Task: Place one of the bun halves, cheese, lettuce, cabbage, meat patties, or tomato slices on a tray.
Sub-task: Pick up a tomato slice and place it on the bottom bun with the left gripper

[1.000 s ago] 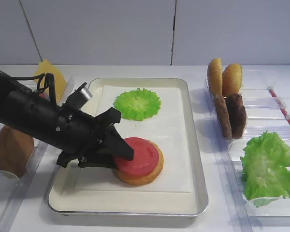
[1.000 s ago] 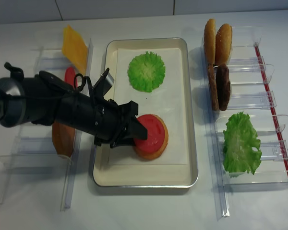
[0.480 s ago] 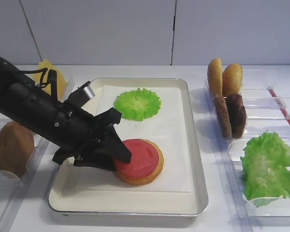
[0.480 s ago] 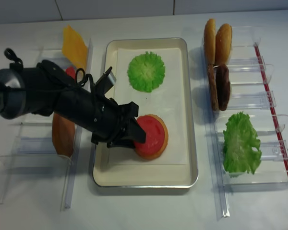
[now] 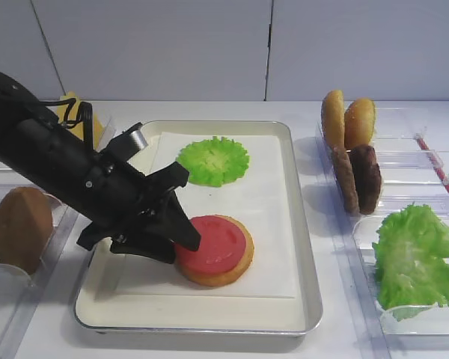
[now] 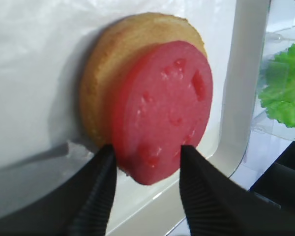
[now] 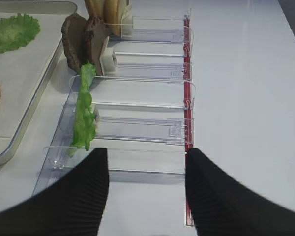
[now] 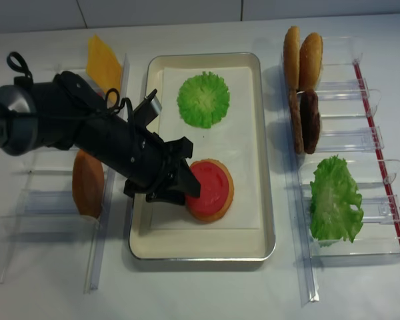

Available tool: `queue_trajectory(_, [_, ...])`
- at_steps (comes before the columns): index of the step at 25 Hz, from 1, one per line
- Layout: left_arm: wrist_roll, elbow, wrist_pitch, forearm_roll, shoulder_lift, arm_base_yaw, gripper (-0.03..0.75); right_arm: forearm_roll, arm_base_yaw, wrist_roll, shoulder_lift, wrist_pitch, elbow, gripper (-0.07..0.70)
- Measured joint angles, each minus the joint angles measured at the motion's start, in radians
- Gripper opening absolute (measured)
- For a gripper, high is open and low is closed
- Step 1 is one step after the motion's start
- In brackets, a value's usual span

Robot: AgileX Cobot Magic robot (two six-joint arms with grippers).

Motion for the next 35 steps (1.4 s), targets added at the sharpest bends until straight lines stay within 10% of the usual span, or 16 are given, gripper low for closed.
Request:
queue_trajectory(21, [-0.157,-0.068,0.067,0.15,0.0,-0.004,0.288,0.0,0.0,0.003,0.0,0.0,0.0,0.381])
queue_trajectory(35, [-0.348,-0.276,0.232,0.429,-0.014,-0.009,0.289,0.0,0.0,0.003,0.0,0.0,0.0,0.381])
